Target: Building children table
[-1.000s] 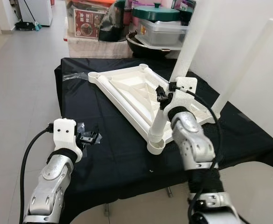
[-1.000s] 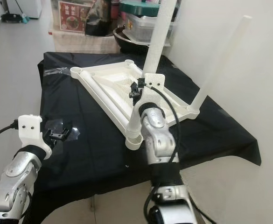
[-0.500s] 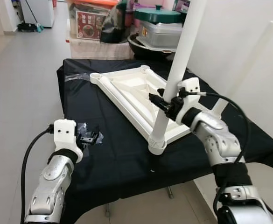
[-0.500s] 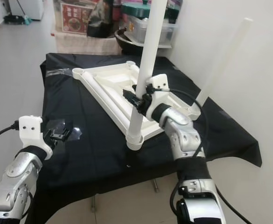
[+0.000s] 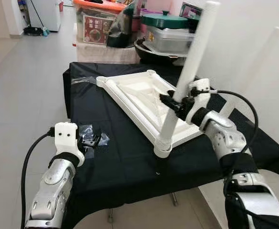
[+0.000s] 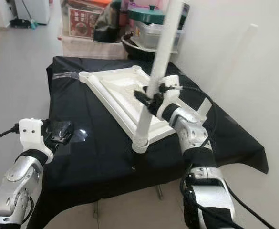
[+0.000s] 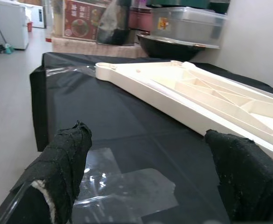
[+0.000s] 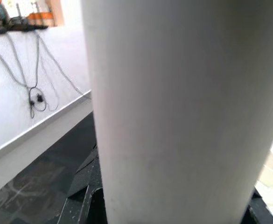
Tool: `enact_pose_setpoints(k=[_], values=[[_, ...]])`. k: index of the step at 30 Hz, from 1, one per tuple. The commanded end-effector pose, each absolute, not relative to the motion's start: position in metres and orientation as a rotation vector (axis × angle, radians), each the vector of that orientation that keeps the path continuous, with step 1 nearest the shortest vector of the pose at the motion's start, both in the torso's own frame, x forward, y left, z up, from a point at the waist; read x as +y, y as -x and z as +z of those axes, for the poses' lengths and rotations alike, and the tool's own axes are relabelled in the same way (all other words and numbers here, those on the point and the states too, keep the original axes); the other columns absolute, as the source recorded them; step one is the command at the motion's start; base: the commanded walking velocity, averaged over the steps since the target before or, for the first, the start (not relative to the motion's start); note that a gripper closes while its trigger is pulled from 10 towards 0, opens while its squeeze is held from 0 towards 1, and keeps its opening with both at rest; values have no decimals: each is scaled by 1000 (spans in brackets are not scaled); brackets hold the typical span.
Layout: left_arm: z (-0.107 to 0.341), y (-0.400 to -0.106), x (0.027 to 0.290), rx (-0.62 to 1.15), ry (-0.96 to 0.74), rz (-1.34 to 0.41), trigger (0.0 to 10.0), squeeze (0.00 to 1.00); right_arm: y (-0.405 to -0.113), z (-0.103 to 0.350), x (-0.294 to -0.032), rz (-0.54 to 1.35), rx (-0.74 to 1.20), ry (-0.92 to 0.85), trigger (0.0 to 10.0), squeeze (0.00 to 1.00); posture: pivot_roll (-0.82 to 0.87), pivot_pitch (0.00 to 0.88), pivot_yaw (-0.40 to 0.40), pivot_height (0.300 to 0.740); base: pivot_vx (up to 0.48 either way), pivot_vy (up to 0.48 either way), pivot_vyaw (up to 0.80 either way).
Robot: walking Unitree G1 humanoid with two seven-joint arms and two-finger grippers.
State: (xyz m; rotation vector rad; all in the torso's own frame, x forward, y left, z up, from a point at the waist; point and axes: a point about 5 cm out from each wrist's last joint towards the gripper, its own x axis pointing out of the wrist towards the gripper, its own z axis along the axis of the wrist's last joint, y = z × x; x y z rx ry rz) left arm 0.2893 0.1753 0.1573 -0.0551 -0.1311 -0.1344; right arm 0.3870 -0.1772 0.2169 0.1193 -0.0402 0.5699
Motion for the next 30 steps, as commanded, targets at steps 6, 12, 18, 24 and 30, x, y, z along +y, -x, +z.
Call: enact_pose_setpoints(k=[6, 12, 18, 24, 30], values=[[157, -289, 172, -133, 58, -147, 10000, 0, -383, 183, -198, 470, 76, -226, 0, 0, 139, 0, -159, 740, 0, 0, 0], [157, -290, 172, -133, 58, -149, 10000, 0, -378, 165, -197, 462, 106, -278, 0, 0, 134, 0, -153, 740, 0, 0, 0], [157, -291, 172, -132, 55, -152, 10000, 0, -375, 157, -185, 489, 106, -293, 0, 0, 135, 0, -149, 740, 0, 0, 0], [158, -292, 173, -132, 52, -153, 10000, 0, -375, 156, -178, 544, 102, -258, 0, 0, 137, 0, -151, 740, 0, 0, 0], [158, -291, 172, -135, 51, -149, 10000, 0, -377, 154, -175, 561, 121, -193, 0, 0, 144, 0, -160, 740, 0, 0, 0]])
